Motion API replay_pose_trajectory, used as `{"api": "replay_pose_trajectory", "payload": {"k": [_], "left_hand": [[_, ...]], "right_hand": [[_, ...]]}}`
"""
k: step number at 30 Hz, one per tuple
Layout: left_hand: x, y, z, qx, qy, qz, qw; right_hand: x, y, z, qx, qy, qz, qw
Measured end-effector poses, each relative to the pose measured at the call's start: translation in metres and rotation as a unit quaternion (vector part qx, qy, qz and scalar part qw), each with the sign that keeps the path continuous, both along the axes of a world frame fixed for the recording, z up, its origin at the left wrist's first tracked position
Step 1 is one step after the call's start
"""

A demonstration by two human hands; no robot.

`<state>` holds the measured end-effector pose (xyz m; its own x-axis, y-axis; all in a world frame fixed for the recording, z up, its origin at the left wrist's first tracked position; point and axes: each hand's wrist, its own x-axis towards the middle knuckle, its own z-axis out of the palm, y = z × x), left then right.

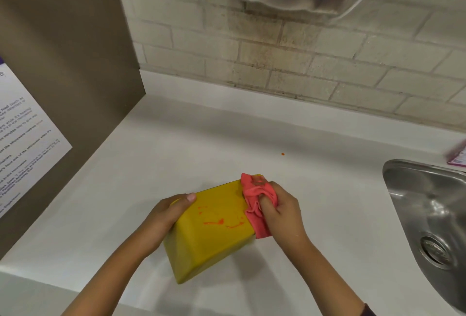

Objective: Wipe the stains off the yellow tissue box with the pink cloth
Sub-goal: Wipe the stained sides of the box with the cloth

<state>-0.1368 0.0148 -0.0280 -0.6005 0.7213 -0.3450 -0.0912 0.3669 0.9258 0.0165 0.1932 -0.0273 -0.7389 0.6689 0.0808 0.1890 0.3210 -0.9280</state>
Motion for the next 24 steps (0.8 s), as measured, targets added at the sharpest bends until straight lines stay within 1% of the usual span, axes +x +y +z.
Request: {"api": "replay_pose_trajectory", "payload": {"k": [3, 5, 7, 9, 10, 11, 13, 16, 18, 19, 21, 22, 24], "left_hand": [[-0.004, 0.0, 0.001, -0.002, -0.006, 0.006, 1.0], [-0.006, 0.0, 0.001, 0.0, -0.004, 0.005, 1.0], [-0.004, 0.0, 0.004, 0.004, 0.004, -0.006, 1.0], [0.001, 0.003, 0.007, 0.008, 0.0, -0.015, 1.0], [0.002, 0.004, 0.007, 0.009, -0.005, -0.017, 1.0], [0.004, 0.005, 0.007, 0.007, -0.009, -0.015, 1.0], [0.005, 0.006, 0.009, 0.003, -0.014, -0.012, 1.0], [0.002, 0.007, 0.01, 0.004, -0.02, 0.0, 1.0], [0.001, 0.007, 0.01, 0.0, -0.026, -0.004, 1.0], [0.0, 0.007, 0.01, -0.003, -0.03, -0.005, 1.0], [0.0, 0.008, 0.008, -0.004, -0.03, 0.002, 1.0], [0.0, 0.008, 0.007, -0.003, -0.027, 0.007, 1.0], [0.003, 0.01, 0.006, 0.001, -0.022, 0.013, 1.0]], "right_hand": [[0.006, -0.01, 0.001, 0.016, -0.004, 0.07, 0.997], [0.017, -0.005, -0.002, 0.011, 0.007, 0.08, 0.997], [0.022, 0.003, -0.003, -0.003, 0.019, 0.034, 0.999], [0.017, 0.007, -0.004, -0.018, 0.023, -0.043, 0.999], [0.012, 0.007, -0.004, -0.019, 0.018, -0.062, 0.998], [0.006, 0.004, -0.003, -0.012, 0.006, -0.06, 0.998], [-0.001, -0.006, 0.0, 0.003, -0.012, -0.024, 1.0], [0.006, -0.016, -0.001, -0.006, 0.012, 0.06, 0.998], [0.016, -0.011, 0.0, -0.012, 0.032, 0.088, 0.996], [0.02, -0.006, 0.002, -0.018, 0.043, 0.082, 0.996], [0.019, 0.002, 0.007, -0.056, 0.054, 0.037, 0.996], [0.015, 0.004, 0.008, -0.069, 0.051, 0.006, 0.996], [0.004, 0.003, 0.007, -0.063, 0.028, -0.032, 0.997]]}}
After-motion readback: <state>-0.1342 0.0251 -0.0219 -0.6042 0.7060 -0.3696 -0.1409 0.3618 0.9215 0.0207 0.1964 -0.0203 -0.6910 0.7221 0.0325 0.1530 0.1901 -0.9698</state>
